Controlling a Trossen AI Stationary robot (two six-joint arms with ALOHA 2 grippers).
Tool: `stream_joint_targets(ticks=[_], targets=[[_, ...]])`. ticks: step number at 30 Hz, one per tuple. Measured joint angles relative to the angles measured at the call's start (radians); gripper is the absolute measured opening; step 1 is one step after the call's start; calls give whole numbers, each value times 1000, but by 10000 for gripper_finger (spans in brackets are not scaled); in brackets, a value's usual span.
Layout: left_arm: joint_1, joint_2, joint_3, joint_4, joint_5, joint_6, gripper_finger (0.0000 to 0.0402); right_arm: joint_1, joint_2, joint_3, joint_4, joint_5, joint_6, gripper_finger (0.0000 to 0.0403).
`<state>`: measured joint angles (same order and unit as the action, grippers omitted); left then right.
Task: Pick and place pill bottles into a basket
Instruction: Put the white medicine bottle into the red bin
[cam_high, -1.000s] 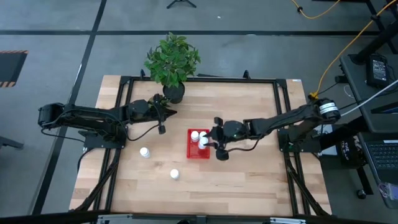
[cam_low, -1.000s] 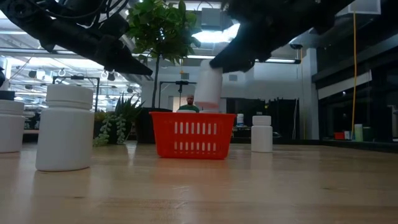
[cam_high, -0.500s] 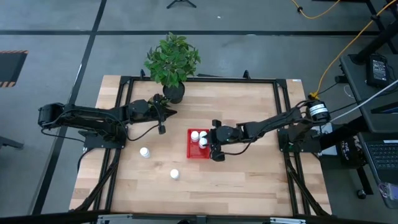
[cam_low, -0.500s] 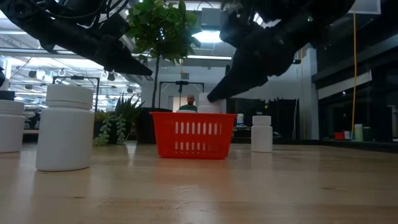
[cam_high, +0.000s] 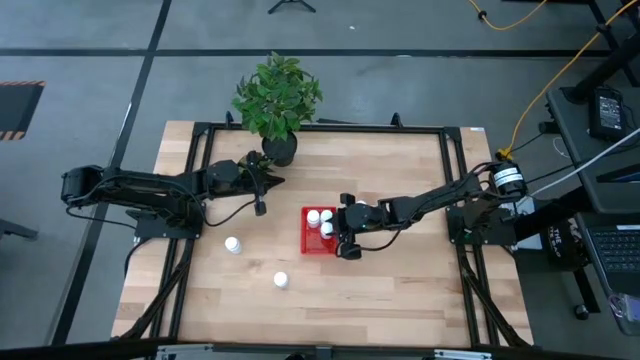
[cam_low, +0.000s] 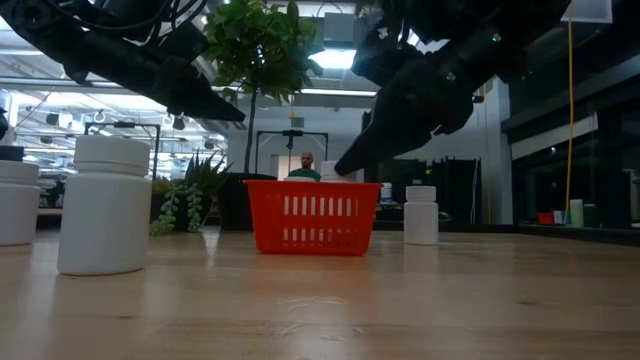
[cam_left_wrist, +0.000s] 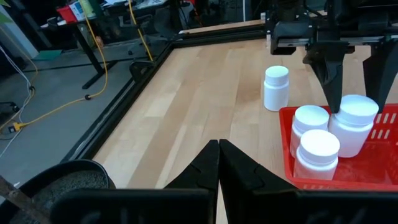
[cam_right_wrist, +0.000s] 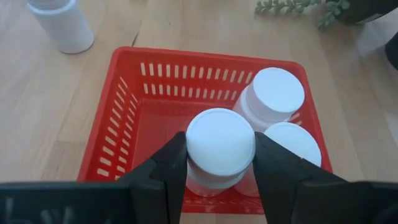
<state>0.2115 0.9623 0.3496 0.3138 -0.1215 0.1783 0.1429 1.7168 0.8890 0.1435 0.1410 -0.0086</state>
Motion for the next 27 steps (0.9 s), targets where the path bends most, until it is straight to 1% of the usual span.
stream_joint_targets(ticks=[12, 18, 27], targets=[[0, 0, 0, 0, 0, 0, 3, 0, 1, -1, -5, -2, 5, 147], [0, 0, 0, 0, 0, 0, 4, 0, 23, -3, -1, -2, 6, 148], [0, 0, 0, -3, 9, 0, 3, 0, 29, -3, 10, -2, 5, 159]])
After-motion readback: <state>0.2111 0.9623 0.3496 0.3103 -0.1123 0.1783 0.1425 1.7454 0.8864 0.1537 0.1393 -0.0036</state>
